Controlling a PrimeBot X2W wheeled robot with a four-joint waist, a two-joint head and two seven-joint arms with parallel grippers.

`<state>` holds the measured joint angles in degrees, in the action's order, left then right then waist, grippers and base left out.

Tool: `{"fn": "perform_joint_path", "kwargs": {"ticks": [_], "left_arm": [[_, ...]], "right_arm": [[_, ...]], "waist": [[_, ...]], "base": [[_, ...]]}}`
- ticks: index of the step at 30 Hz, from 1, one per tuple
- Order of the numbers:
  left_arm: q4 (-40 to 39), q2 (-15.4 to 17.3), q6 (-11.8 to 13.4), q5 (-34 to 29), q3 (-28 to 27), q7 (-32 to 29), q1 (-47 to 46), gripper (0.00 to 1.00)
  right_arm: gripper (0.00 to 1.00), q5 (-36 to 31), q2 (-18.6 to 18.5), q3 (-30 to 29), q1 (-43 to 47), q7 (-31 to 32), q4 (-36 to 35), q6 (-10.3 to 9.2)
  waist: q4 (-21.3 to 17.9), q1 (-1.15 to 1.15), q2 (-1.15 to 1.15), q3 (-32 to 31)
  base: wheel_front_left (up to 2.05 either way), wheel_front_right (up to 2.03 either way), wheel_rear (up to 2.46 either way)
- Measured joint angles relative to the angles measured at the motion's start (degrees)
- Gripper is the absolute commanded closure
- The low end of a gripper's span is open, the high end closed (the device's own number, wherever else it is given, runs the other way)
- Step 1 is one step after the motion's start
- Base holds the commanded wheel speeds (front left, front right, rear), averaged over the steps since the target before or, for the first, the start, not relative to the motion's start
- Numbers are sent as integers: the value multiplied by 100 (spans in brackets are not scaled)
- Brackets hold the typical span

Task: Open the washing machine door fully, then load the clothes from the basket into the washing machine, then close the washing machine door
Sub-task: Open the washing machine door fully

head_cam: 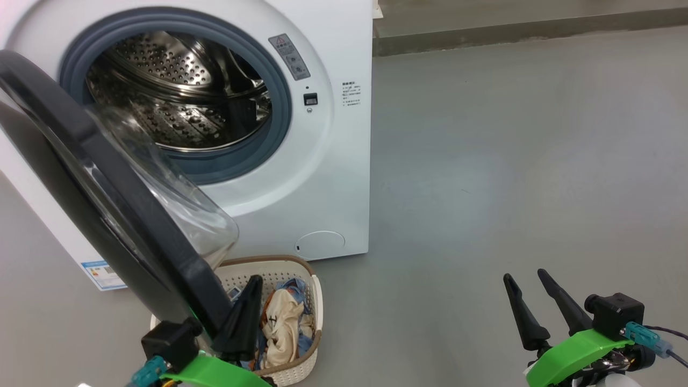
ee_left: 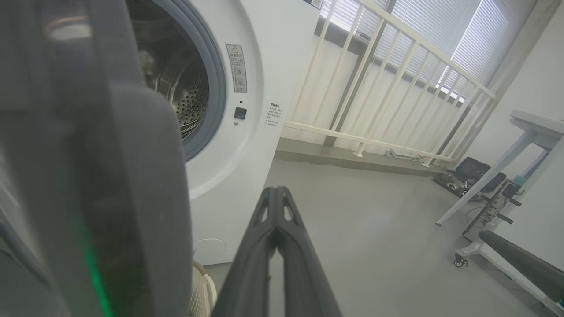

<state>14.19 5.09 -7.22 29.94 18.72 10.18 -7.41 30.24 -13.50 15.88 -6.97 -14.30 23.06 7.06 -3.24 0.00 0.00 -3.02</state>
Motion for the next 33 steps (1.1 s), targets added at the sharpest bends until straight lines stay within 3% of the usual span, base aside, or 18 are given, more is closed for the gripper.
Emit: {"fn": "perform_joint_path", "kwargs": {"ticks": [17, 33], "left_arm": [[479, -7, 74, 324, -346, 194, -188, 100], [-179, 266, 303, 380, -449, 114, 380, 100]], "right_arm": [[0, 0, 46, -18, -1, 1, 4, 0], [0, 11, 87, -38, 6, 0, 43, 0]], "waist": [[45, 0, 0, 59], [547, 0, 0, 17]], "base": [[0, 0, 0], [0, 0, 0]]}}
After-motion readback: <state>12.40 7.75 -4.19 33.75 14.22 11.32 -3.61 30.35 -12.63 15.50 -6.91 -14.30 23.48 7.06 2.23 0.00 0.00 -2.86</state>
